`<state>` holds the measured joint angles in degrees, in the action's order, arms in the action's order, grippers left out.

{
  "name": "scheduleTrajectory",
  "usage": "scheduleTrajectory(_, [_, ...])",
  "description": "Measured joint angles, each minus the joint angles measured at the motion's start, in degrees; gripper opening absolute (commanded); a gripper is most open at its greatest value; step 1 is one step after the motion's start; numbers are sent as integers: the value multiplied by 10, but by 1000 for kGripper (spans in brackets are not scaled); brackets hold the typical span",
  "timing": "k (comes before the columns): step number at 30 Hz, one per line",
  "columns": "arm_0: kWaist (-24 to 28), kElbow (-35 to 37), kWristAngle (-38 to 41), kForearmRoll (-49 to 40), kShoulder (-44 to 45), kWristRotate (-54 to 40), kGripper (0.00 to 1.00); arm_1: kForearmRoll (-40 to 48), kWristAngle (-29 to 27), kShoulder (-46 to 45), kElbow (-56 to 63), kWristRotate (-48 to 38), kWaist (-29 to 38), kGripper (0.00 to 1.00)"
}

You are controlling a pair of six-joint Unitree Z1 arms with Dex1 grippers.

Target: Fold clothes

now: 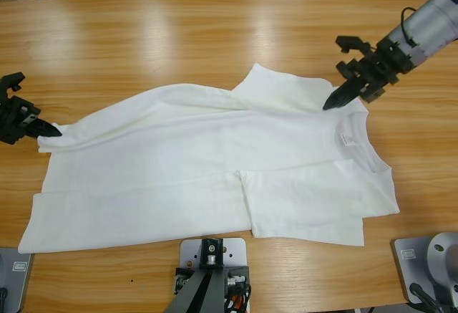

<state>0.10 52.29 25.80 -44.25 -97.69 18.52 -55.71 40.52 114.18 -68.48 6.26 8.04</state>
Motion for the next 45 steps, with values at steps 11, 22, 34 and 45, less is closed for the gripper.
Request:
scheduleTrajectory(11, [0,-5,21,-30,55,3,0,-75,-55,-59,21,-32,-8,0])
scheduleTrajectory(22, [-48,-11,58,-87,84,30,0,-145,-83,-76,37,-44,-11,0])
scheduleTrajectory(34, [24,30,-27,-225,23,33,0,-167,-108,-17,40,-79,-11,0])
scheduleTrajectory(45, [6,42,-30,-227,-24,21,973,-167,-115,-7,42,-83,-11,68])
